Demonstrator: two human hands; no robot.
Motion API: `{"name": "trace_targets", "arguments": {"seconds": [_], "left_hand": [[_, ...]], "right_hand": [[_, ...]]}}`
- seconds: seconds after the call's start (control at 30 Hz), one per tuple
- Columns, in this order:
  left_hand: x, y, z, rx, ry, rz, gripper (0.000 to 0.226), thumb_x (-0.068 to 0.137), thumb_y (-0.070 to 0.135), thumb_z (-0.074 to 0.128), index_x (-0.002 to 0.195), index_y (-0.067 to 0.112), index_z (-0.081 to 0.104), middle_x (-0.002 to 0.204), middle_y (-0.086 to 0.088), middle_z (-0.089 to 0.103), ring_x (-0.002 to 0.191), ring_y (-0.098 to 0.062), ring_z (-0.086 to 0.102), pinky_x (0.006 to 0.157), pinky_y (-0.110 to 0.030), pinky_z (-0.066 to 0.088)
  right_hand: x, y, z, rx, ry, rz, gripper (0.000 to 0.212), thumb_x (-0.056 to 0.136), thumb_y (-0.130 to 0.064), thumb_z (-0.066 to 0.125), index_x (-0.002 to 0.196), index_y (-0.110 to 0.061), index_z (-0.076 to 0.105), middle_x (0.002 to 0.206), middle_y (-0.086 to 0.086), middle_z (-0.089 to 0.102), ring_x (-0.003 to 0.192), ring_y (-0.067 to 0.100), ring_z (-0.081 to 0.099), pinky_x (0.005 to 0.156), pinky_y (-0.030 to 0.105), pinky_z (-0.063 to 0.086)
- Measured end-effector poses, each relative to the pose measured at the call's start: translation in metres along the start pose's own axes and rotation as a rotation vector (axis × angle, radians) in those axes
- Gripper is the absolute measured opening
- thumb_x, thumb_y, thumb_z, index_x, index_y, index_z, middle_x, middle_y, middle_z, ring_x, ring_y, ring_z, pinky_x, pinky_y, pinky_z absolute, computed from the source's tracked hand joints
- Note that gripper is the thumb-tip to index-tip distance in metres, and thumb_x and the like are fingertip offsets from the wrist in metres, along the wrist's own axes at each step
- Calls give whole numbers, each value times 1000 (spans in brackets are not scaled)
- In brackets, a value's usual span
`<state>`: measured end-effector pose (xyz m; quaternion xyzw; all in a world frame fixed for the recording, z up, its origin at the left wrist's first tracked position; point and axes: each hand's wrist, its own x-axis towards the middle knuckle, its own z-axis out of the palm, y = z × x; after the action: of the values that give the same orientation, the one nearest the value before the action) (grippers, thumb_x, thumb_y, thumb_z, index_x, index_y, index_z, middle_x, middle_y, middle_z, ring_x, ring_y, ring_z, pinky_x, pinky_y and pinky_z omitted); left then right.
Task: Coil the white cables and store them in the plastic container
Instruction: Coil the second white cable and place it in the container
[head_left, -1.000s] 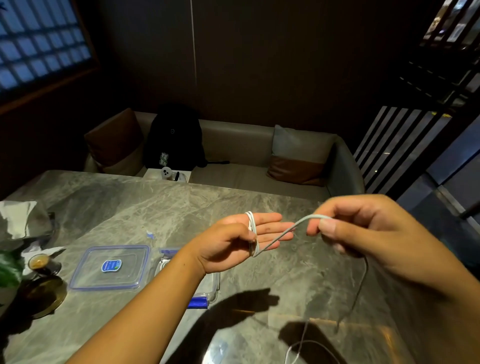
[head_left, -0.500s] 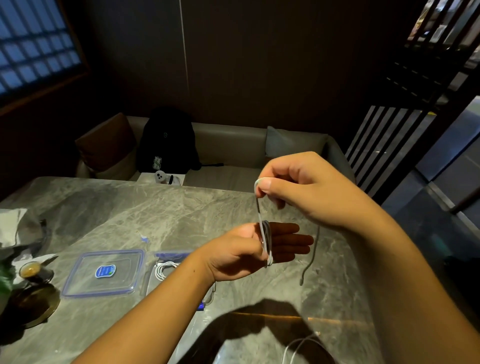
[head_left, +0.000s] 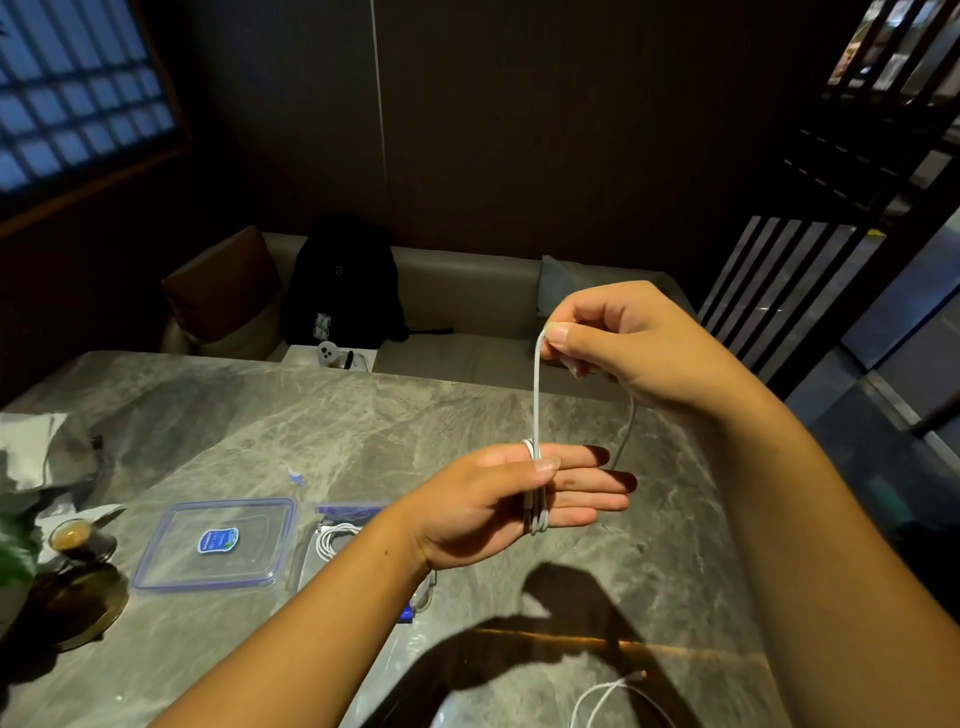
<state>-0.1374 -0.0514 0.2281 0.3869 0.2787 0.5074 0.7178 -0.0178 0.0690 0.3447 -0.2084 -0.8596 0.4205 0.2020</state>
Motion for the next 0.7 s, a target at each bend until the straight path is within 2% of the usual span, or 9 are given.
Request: {"name": "trace_targets", "arguments": {"seconds": [0.1,0.3,0.53,0.63,0.7], "left_hand": [[2,2,4,5,-32,-2,48,103,14,33,145,-8,33,145,-32,45,136,-42,45,116,-46,34],[5,6,7,77,-120,-3,48,103,14,29,145,-8,36,145,-33,44,135,-43,45,115,-46,35],[4,19,9,144,-171,47,45,104,10,28,143,-7,39,142,-32,47,129,-39,52,110,-40,43],[4,23,9,159,-175,66,44,104,9,27,143,-7,40,142,-30,48,129,-37,53,110,-39,43],[5,25,7,172,-166,85,45,103,8,27,143,-8,40,141,-32,48,128,-38,53,110,-41,43]], "right_hand": [[2,3,0,69,15,27,20,96,-6,56,84,-1,72,61,-4,61,57,1,54,52,7,40],[9,12,3,132,-30,61,23,97,-6,55,80,-5,71,57,-8,58,54,1,50,51,7,37],[19,48,17,244,-50,175,27,98,-13,54,77,-13,71,54,-4,52,48,4,42,45,16,31],[17,65,32,337,-92,220,25,99,-13,54,82,-10,71,56,-2,51,52,9,41,50,21,31],[15,71,38,363,-120,219,22,99,-14,54,86,-6,70,61,4,51,56,13,43,54,23,37]]}}
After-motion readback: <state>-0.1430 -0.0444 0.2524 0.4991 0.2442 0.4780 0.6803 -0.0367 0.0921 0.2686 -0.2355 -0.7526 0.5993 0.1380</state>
